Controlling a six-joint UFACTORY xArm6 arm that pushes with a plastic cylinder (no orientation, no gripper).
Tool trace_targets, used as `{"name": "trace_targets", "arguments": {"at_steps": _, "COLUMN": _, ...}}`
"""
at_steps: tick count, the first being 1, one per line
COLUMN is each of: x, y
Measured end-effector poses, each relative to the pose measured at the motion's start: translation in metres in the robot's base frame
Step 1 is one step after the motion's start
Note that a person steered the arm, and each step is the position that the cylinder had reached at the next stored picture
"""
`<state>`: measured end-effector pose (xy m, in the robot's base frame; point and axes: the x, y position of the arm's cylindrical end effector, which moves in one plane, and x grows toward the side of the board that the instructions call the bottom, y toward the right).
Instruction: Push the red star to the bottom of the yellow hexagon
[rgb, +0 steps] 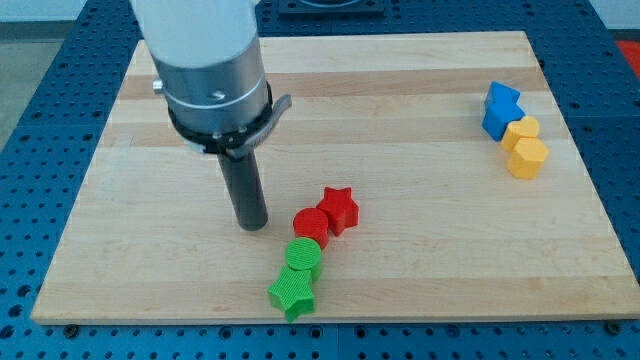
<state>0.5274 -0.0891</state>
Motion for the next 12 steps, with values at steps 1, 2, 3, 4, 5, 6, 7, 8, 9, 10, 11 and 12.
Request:
{"name": "trace_targets", "arguments": {"at_steps": 1, "x": 0.004, "y": 0.039}}
{"name": "trace_targets", "arguments": {"at_steps": 2, "x": 0.004, "y": 0.090}}
{"name": "trace_targets", "arguments": {"at_steps": 3, "x": 0.004, "y": 0.143}}
{"name": "trace_targets", "arguments": {"at_steps": 4, "x": 0.004, "y": 0.144}}
{"name": "trace_targets", "arguments": {"at_steps": 5, "x": 0.004, "y": 0.101}}
{"name": "trace_targets", "arguments": {"at_steps": 6, "x": -0.005, "y": 0.082}}
{"name": "trace_targets", "arguments": {"at_steps": 7, "x": -0.020, "y": 0.110}}
{"name": "trace_targets", "arguments": {"at_steps": 8, "x": -0.026, "y": 0.164}}
{"name": "trace_targets", "arguments": {"at_steps": 9, "x": -0.027, "y": 0.187}}
{"name": "trace_targets", "arguments": {"at_steps": 10, "x": -0.027, "y": 0.161}}
{"name": "trace_targets", "arguments": {"at_steps": 11, "x": -0.047, "y": 0.153}}
{"name": "trace_targets", "arguments": {"at_steps": 12, "x": -0.058, "y": 0.180}}
